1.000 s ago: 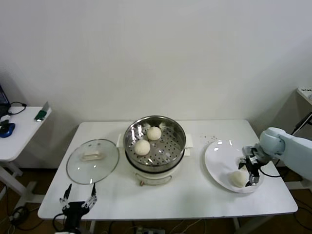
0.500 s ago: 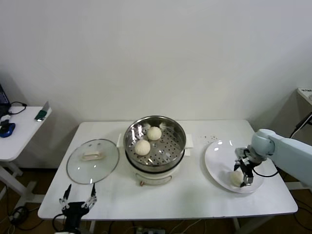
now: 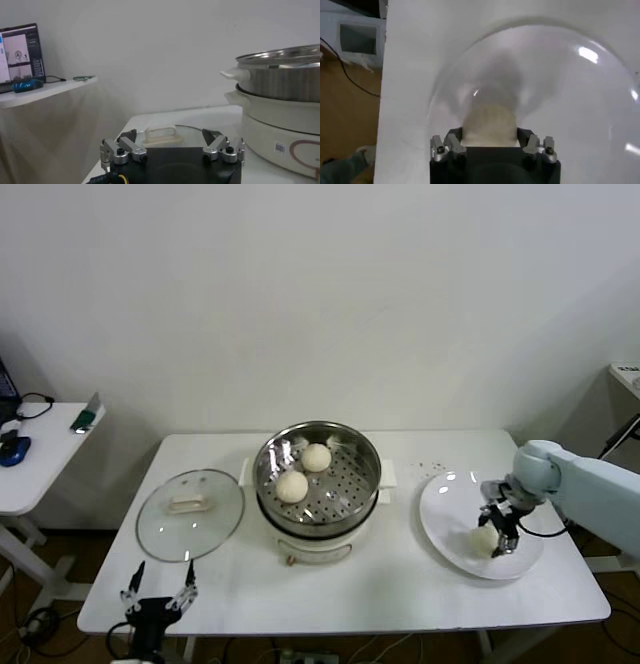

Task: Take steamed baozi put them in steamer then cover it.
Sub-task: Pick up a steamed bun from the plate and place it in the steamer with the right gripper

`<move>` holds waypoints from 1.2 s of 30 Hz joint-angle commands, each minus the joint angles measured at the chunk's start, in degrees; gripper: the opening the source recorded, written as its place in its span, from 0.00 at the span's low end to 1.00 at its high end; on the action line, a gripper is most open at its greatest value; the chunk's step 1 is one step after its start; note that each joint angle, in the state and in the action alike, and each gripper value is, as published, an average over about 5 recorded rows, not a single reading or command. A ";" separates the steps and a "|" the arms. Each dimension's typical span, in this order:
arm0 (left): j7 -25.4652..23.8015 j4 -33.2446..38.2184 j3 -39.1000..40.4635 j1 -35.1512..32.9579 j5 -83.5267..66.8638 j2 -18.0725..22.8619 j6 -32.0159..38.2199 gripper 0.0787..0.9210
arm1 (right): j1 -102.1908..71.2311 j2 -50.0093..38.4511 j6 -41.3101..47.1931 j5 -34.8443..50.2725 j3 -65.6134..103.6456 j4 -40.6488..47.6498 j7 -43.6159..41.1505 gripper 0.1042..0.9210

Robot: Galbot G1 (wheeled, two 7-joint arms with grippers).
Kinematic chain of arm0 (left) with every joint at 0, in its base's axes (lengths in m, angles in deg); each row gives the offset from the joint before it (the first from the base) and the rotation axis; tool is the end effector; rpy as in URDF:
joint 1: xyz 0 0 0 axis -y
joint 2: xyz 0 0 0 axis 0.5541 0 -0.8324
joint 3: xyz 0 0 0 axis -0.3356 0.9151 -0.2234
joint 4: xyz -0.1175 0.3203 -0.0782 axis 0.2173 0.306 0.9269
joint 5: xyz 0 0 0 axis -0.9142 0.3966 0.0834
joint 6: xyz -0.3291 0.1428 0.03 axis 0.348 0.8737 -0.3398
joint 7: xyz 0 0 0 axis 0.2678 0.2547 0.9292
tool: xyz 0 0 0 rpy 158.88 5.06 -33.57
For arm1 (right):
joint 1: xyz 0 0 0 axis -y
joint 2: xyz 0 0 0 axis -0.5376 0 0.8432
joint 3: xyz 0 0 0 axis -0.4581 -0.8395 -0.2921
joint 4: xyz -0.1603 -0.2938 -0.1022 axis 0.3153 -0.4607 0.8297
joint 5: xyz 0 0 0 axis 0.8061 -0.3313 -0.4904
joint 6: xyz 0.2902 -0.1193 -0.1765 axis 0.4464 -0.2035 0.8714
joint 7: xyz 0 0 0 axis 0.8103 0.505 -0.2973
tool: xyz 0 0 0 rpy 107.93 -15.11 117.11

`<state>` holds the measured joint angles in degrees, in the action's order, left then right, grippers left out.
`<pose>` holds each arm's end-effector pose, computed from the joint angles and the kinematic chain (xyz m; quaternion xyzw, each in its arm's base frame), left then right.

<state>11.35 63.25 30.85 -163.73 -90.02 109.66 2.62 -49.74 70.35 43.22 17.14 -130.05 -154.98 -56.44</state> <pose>0.1173 0.0715 -0.3692 0.0701 -0.9912 -0.0656 0.0907 0.5184 -0.1842 -0.2096 0.5465 -0.4522 0.5520 0.4383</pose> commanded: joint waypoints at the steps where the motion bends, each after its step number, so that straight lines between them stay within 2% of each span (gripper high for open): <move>1: -0.01 0.40 -0.02 -0.51 -0.05 -0.13 -0.30 0.88 | 19.59 7.77 -21.57 -8.47 -9.79 -1.55 -4.93 0.74; 6: 0.12 0.62 -0.23 -1.09 -0.50 -0.15 -0.85 0.88 | 27.88 14.29 -31.30 -10.91 -11.35 -4.50 -5.64 0.74; 14: 0.07 1.02 -0.37 -2.03 -0.75 0.04 -1.16 0.88 | 36.20 25.12 -38.71 -7.10 -11.14 -8.70 -5.63 0.74; 24: 0.15 1.07 -0.92 -3.05 -1.55 -0.18 -0.60 0.88 | 29.71 35.55 -38.54 -7.85 -8.29 -9.60 -5.68 0.75; 36: 0.28 0.92 -1.52 -5.05 -2.59 -1.03 0.29 0.88 | 17.56 39.75 -37.69 -12.23 -8.23 -8.95 -5.72 0.75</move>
<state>11.61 64.13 29.24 -167.81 -92.32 108.81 2.60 -26.20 104.82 7.29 7.12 -138.21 -163.90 -62.02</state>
